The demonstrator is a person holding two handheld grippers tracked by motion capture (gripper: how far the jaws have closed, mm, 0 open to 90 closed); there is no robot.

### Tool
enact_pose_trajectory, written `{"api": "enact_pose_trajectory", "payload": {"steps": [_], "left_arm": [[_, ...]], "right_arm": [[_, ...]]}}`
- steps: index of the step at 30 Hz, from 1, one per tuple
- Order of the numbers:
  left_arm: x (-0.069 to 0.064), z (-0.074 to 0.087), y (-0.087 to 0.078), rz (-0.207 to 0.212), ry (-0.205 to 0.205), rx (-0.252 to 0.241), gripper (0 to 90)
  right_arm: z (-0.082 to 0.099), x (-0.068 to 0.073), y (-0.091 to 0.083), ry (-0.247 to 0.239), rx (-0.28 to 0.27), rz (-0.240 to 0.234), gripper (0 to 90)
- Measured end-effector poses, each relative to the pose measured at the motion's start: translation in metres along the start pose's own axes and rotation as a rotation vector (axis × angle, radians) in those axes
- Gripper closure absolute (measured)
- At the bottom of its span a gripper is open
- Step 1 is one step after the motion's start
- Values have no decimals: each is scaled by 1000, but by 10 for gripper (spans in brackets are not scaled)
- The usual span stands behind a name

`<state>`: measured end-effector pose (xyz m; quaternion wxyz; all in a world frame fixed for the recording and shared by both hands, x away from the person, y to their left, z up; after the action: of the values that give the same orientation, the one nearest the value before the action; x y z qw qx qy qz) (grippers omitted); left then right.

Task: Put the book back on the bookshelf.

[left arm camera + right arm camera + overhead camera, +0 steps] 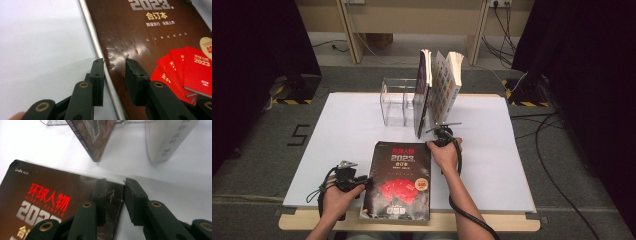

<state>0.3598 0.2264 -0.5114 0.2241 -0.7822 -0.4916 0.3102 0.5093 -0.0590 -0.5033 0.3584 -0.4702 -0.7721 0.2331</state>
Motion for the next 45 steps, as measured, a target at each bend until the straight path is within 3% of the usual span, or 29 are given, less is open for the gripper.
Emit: {"api": "enact_pose_trajectory", "payload": {"steps": [13,21,28,37,45], "left_arm": [[-1,0,0,-14,15,7,691],[-2,0,0,-16,18,8,691],[-2,-1,0,-18,21,9,691],[-2,0,0,-18,22,8,691],[-2,0,0,-18,29,9,687]], "right_arm": [[4,-2,-6,64,39,-38,738],[5,-4,-7,71,49,-47,747],[7,-5,-9,129,71,-85,747],[9,-1,-10,99,92,-81,754],[9,0,-11,105,87,-85,844]]}}
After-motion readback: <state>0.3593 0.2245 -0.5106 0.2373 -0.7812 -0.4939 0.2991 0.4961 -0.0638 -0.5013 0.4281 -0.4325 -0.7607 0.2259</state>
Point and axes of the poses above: each handheld gripper's, and its own axes: y roughly forward along the jaws, z roughly out of its underside, x roughly to its left, the point moved 3 cm from there along y, roughly forward along the jaws, and after that the axes turned 5 degrees about -x, right-handed, at the moved point
